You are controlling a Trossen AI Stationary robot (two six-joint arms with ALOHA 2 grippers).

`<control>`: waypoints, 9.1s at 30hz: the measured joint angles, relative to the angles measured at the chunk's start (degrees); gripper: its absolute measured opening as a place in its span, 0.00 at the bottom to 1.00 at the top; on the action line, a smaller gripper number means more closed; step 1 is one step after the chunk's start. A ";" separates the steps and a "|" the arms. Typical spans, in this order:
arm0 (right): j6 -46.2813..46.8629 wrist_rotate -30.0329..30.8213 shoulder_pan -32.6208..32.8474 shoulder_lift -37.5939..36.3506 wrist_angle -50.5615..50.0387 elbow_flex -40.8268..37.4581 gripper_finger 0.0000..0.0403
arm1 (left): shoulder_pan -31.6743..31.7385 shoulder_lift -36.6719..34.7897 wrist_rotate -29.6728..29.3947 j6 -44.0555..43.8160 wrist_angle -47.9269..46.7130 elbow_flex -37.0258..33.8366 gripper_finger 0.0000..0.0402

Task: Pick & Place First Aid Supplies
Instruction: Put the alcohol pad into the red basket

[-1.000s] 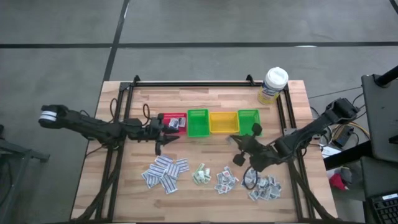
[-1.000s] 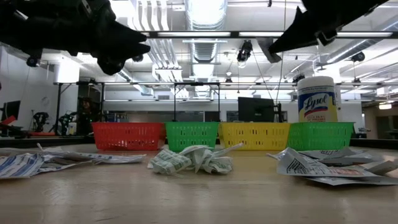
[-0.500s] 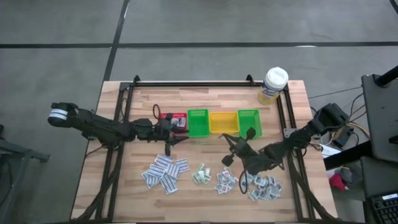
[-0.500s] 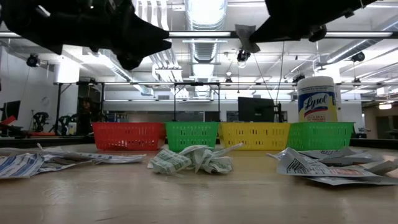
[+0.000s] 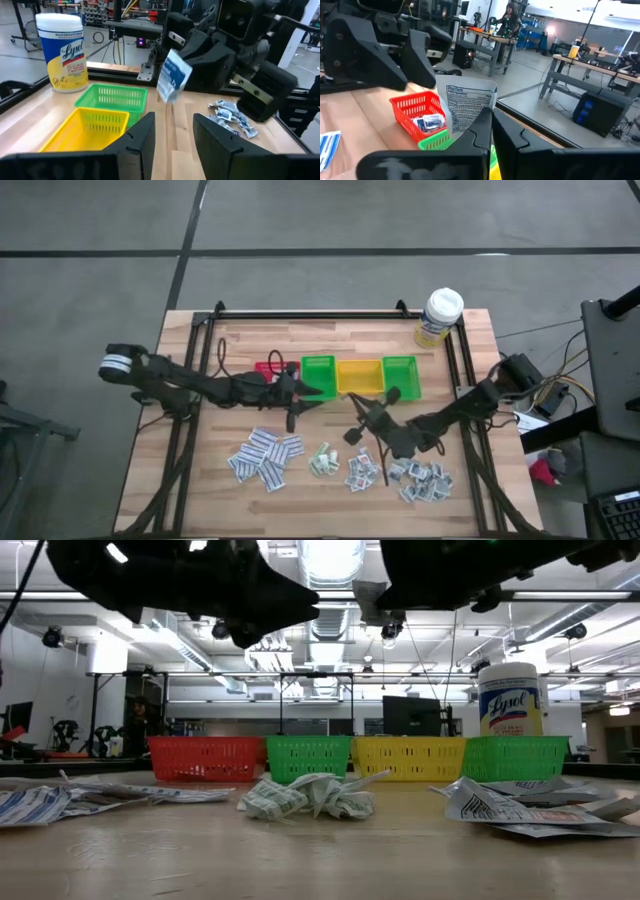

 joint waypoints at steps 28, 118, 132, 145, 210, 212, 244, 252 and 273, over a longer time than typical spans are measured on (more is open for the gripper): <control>-4.08 -0.16 -0.48 1.60 -0.33 3.85 0.02 | 0.03 4.75 -0.35 0.95 0.99 5.16 0.31; 6.71 -23.47 4.89 -11.54 -44.35 3.65 0.18 | 1.58 -7.67 -27.82 -15.90 -65.50 9.70 0.00; 8.44 -33.90 3.90 -28.53 -55.58 0.71 0.18 | 5.17 -7.62 -24.28 -15.91 -68.76 9.68 0.00; 15.84 -33.99 3.91 -42.80 -54.55 -8.30 0.14 | 9.02 -7.58 -18.57 -15.51 -72.12 9.66 0.00; 13.94 -33.88 3.91 -65.09 -51.71 -20.48 0.13 | 21.47 -0.42 2.26 -6.71 -73.07 9.66 0.21; 13.94 -33.91 3.91 -65.08 -51.71 -20.48 0.13 | 21.47 -0.73 2.16 -6.64 -73.09 9.66 0.24; 17.49 -40.82 3.91 -65.04 -53.93 -20.48 0.13 | 14.52 -21.29 2.62 -4.05 -57.97 2.49 0.31; 20.16 -52.79 3.91 -65.04 -54.14 -20.48 0.13 | 11.03 -25.51 2.73 -4.72 -46.88 -5.62 0.31; 24.63 -55.09 4.40 -54.77 -54.08 -20.48 0.13 | 6.83 -41.33 2.78 -4.84 -30.47 -19.71 0.31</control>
